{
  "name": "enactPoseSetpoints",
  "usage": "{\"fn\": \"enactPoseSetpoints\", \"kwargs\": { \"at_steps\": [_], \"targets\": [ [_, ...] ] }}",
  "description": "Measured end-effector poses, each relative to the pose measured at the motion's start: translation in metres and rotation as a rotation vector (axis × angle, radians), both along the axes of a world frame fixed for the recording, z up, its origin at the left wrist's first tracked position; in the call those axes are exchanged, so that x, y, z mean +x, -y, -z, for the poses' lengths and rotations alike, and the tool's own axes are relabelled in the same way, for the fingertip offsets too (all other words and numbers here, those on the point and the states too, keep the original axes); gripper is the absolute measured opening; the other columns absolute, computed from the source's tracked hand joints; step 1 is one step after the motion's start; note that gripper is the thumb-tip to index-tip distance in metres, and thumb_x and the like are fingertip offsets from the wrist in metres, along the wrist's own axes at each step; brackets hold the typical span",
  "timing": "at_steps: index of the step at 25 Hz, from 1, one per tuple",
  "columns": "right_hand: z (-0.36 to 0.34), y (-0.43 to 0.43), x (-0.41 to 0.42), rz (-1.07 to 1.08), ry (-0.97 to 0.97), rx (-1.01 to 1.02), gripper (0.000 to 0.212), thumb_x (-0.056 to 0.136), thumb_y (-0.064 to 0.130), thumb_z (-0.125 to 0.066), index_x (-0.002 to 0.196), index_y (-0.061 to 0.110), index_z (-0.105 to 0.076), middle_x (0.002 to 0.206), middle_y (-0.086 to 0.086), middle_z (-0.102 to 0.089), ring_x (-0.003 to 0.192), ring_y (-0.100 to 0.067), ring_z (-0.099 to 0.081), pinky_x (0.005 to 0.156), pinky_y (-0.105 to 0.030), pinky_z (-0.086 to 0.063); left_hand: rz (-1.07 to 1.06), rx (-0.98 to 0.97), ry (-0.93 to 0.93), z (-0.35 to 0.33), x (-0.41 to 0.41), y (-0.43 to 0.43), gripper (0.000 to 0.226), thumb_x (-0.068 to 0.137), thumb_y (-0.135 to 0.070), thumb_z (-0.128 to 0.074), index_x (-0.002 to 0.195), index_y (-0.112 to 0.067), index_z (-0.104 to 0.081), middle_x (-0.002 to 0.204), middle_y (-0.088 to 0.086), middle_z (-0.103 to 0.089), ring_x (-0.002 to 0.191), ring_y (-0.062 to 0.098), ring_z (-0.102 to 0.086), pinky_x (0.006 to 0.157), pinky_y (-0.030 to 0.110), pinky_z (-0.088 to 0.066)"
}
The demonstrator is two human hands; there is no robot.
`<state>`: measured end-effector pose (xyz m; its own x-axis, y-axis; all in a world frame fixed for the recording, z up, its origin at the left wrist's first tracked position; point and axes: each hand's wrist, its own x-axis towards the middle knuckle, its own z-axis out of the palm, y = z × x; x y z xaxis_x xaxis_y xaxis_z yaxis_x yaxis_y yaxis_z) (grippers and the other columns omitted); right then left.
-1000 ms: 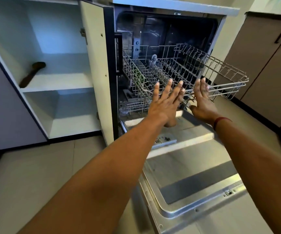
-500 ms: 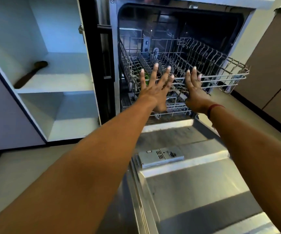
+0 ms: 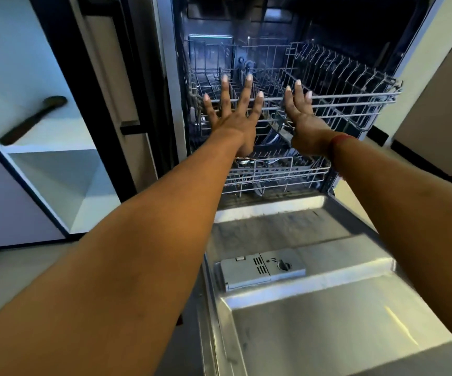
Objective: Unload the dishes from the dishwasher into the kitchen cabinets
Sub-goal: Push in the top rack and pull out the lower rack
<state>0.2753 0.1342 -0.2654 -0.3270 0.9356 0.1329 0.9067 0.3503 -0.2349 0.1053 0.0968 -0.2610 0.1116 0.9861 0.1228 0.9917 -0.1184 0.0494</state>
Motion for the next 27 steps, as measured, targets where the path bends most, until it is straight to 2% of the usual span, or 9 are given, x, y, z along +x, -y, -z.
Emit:
{"fn": "enactPoseSetpoints", "kwargs": {
  "at_steps": [3, 6, 16, 19, 21, 23, 25, 27],
  "targets": [
    [-0.007, -0.011, 0.001, -0.006, 0.022, -0.020, 0.110, 0.076, -0.022, -0.048, 0.152, 0.026, 0.015, 0.155, 0.003, 0.032, 0.144, -0.023, 0.022, 0.119, -0.044, -0.019, -0.010, -0.006, 0.009, -0.003, -0.001, -0.012, 0.118, 0.070, 0.019, -0.050, 0.145, -0.033, 0.025, 0.146, 0.000, 0.048, 0.127, 0.041, 0.046, 0.097, 0.070, 0.024],
    [-0.012, -0.023, -0.003, -0.009, 0.021, -0.035, 0.107, 0.077, -0.023, -0.043, 0.152, 0.027, 0.014, 0.156, 0.002, 0.030, 0.145, -0.024, 0.021, 0.120, -0.046, -0.013, -0.027, -0.029, 0.031, -0.008, -0.003, -0.025, 0.117, 0.072, 0.018, -0.051, 0.147, -0.034, 0.022, 0.148, 0.000, 0.045, 0.129, 0.040, 0.044, 0.099, 0.069, 0.023],
    [-0.009, -0.058, -0.008, -0.046, 0.034, -0.032, 0.102, 0.081, -0.017, -0.045, 0.151, 0.026, 0.016, 0.156, -0.001, 0.032, 0.145, -0.026, 0.022, 0.118, -0.047, -0.022, -0.055, 0.058, 0.005, 0.000, -0.007, -0.054, 0.114, 0.075, 0.013, -0.051, 0.146, -0.034, 0.024, 0.149, 0.002, 0.044, 0.131, 0.041, 0.042, 0.101, 0.069, 0.022],
    [-0.001, -0.062, -0.006, -0.046, 0.049, -0.006, 0.111, 0.080, -0.016, -0.052, 0.149, 0.030, 0.021, 0.154, 0.002, 0.036, 0.144, -0.023, 0.025, 0.115, -0.049, -0.027, -0.061, 0.132, 0.007, 0.011, -0.008, -0.058, 0.117, 0.074, 0.008, -0.056, 0.145, -0.032, 0.028, 0.148, 0.004, 0.045, 0.131, 0.041, 0.042, 0.100, 0.068, 0.023],
    [0.004, -0.056, -0.007, -0.039, 0.057, 0.040, 0.117, 0.075, -0.017, -0.053, 0.147, 0.033, 0.024, 0.152, 0.005, 0.039, 0.145, -0.023, 0.023, 0.112, -0.056, -0.030, -0.068, 0.202, 0.067, 0.020, -0.005, -0.056, 0.119, 0.073, 0.004, -0.060, 0.145, -0.032, 0.028, 0.149, 0.005, 0.044, 0.133, 0.039, 0.040, 0.102, 0.066, 0.023],
    [0.018, -0.043, -0.006, -0.032, 0.095, 0.086, 0.113, 0.076, -0.016, -0.050, 0.148, 0.030, 0.023, 0.151, 0.004, 0.041, 0.147, -0.024, 0.015, 0.112, -0.062, -0.024, -0.056, 0.204, 0.114, 0.036, 0.000, -0.051, 0.122, 0.074, -0.003, -0.066, 0.145, -0.034, 0.028, 0.148, 0.006, 0.045, 0.133, 0.037, 0.041, 0.103, 0.066, 0.024],
    [0.039, -0.031, -0.002, -0.034, 0.128, 0.079, 0.106, 0.077, -0.013, -0.047, 0.150, 0.024, 0.022, 0.153, 0.003, 0.036, 0.147, -0.022, 0.016, 0.114, -0.062, -0.014, -0.040, 0.123, 0.132, 0.061, 0.007, -0.043, 0.124, 0.075, -0.014, -0.072, 0.144, -0.036, 0.029, 0.146, 0.005, 0.048, 0.131, 0.036, 0.045, 0.100, 0.067, 0.025],
    [0.060, -0.024, 0.004, -0.022, 0.140, 0.024, 0.103, 0.078, -0.012, -0.044, 0.151, 0.019, 0.021, 0.156, 0.001, 0.031, 0.147, -0.020, 0.018, 0.114, -0.062, -0.011, -0.029, 0.004, 0.132, 0.087, 0.012, -0.036, 0.126, 0.076, -0.022, -0.074, 0.143, -0.036, 0.031, 0.144, 0.006, 0.050, 0.128, 0.035, 0.048, 0.099, 0.067, 0.027]
  ]
}}
